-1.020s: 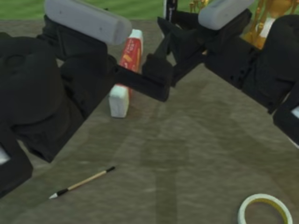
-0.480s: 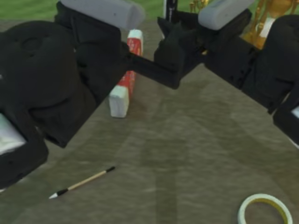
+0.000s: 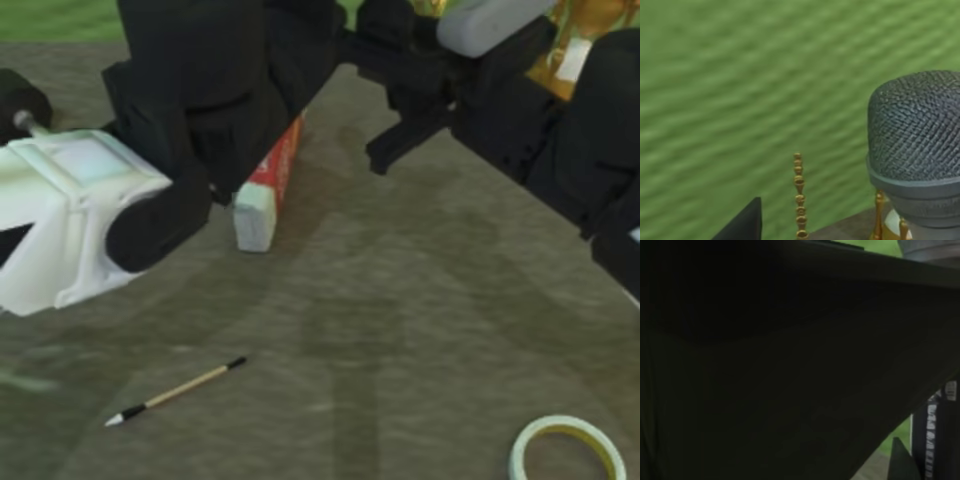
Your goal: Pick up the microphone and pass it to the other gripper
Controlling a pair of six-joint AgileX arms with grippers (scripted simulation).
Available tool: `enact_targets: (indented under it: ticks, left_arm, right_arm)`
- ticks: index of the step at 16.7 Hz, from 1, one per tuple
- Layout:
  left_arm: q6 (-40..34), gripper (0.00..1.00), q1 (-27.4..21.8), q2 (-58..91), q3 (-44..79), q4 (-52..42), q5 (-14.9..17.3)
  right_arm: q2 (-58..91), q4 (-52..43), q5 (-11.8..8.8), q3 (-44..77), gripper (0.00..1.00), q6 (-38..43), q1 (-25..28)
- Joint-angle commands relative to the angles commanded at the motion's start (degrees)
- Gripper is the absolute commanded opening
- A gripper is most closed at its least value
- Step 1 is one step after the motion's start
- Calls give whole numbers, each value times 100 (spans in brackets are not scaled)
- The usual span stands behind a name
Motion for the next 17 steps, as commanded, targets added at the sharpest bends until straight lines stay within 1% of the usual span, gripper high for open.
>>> enact_targets:
  ticks: [4, 17]
  left_arm:
    - [1, 100, 7, 19, 16, 5, 7]
    - [1, 2, 7, 19, 16, 5, 7]
  right_arm:
    - [0, 0, 0, 0, 0, 0, 0]
    - [0, 0, 0, 0, 0, 0, 0]
